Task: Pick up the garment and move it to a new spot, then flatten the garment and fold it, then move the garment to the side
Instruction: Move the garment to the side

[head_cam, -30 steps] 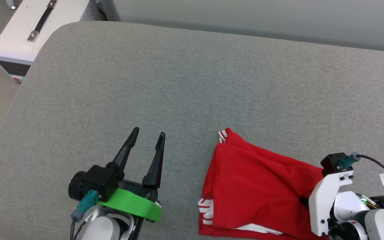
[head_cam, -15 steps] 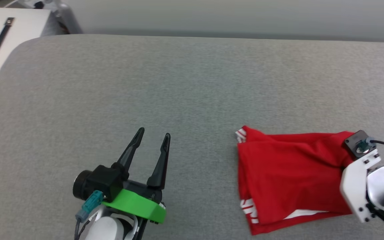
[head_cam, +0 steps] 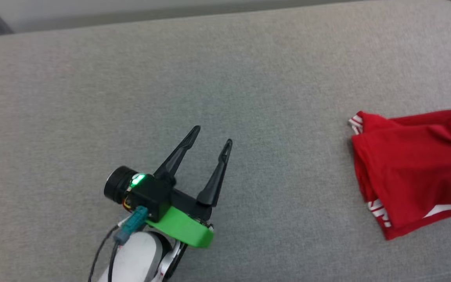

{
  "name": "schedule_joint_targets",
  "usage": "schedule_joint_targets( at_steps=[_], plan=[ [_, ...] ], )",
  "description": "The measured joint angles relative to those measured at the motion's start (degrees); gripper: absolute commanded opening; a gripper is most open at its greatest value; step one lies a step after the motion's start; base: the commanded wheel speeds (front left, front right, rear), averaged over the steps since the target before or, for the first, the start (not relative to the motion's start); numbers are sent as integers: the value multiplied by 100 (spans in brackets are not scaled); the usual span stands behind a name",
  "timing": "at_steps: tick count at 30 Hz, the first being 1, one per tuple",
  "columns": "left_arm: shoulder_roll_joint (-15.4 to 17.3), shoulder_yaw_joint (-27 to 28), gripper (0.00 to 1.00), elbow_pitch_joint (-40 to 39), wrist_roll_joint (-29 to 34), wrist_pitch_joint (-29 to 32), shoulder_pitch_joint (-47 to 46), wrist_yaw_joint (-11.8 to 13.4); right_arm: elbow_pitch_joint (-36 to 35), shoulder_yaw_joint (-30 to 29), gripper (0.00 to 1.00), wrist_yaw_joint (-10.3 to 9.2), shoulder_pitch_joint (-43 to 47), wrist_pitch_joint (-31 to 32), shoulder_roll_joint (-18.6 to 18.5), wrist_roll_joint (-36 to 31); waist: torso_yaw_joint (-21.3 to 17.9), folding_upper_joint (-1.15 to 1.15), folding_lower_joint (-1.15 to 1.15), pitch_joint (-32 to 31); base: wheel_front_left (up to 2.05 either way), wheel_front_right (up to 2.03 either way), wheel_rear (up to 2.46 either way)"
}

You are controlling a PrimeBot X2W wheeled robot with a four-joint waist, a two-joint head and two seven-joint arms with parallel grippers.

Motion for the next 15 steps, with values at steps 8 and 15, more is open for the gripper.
schedule_joint_targets(
  at_steps=[8,15],
  plan=[
    [250,-248,100,-437,459,0,-565,0,1129,-443,0,-1,-587,-1113,23,-625,-368,0,0,713,0,0,0],
    [402,-376,100,-690,531,0,-816,0,2121,-971,0,0,-1035,-1827,353,-1124,-634,0,1,1260,0,0,0]
  ],
)
